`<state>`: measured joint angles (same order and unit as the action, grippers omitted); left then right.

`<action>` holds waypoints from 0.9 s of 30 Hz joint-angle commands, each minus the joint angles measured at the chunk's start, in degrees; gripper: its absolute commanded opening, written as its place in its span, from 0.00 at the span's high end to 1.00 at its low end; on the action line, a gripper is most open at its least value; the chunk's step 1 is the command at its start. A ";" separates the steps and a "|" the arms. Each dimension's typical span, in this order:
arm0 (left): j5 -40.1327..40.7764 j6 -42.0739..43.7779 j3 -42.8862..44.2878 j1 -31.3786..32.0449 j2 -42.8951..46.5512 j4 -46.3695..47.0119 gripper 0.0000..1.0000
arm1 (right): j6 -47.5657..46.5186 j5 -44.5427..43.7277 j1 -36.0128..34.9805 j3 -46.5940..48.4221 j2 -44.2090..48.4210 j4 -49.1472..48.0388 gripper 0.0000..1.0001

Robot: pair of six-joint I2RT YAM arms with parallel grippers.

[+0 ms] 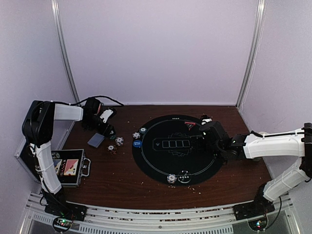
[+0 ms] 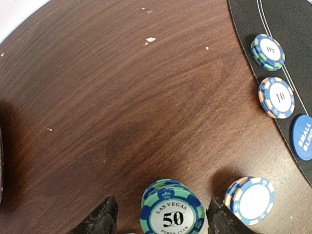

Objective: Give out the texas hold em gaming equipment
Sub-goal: Pick up the pile of poker chips from the pile of poker chips.

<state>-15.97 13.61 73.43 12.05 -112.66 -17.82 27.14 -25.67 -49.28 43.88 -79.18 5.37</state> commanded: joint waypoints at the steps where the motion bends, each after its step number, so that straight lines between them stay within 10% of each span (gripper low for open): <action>1: -1.52 1.09 1.03 -0.36 -1.41 -0.01 0.35 | -0.41 -1.58 -0.39 0.10 0.69 0.37 0.00; 27: -1.99 1.42 0.24 -0.30 1.17 0.42 0.78 | -0.50 -1.66 -0.47 0.22 0.48 0.26 0.00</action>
<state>-16.73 14.46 73.43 12.05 -113.80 -17.98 27.14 -25.78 -49.28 43.88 -79.18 5.37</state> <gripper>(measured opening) 0.389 0.997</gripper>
